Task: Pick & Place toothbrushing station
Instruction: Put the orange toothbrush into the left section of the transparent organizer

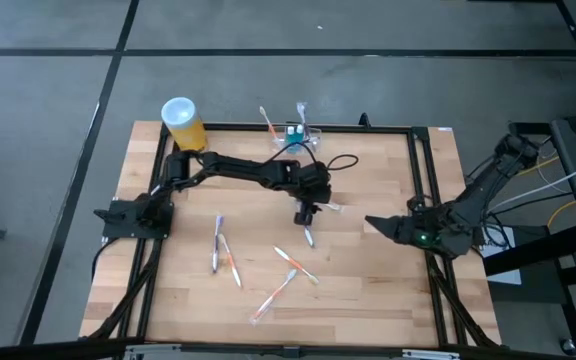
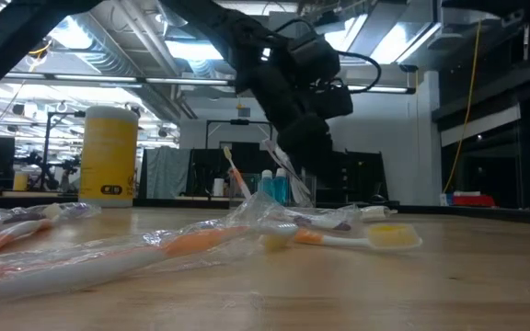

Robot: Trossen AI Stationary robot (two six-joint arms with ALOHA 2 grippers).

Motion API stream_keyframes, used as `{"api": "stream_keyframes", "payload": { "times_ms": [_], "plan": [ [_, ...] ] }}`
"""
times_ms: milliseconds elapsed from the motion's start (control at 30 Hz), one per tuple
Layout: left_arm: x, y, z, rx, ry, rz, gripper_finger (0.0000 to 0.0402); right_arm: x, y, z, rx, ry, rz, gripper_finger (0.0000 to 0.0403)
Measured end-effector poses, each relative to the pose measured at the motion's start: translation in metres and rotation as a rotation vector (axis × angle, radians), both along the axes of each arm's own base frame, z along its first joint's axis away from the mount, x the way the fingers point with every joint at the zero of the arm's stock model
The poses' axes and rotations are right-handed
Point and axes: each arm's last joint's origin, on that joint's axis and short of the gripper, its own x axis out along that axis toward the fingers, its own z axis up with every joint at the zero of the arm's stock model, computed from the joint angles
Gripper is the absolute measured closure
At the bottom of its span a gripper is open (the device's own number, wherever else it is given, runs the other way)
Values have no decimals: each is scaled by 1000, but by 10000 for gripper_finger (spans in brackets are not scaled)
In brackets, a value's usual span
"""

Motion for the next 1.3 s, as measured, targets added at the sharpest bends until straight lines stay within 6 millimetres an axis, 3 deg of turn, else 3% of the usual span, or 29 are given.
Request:
{"api": "stream_keyframes", "payload": {
  "times_ms": [433, 867, 1000, 1133, 1300],
  "plan": [
    [5, 20, -9, 5, -42, 38, 255, -6, 4, 3, -12, -16, -28, 294],
    [13, 16, -35, -8, -34, 35, 258, -6, 4, 13, -29, -50, -36, 294],
    [13, 16, -40, -24, -18, 59, 292, -6, 4, 13, -30, -50, -38, 294],
    [14, 17, -42, -56, -19, 106, 377, -6, 4, 13, -31, -49, -37, 294],
    [10, 31, -26, -100, -46, 215, 399, -6, 4, 13, -37, -46, -48, 294]
  ]
}}
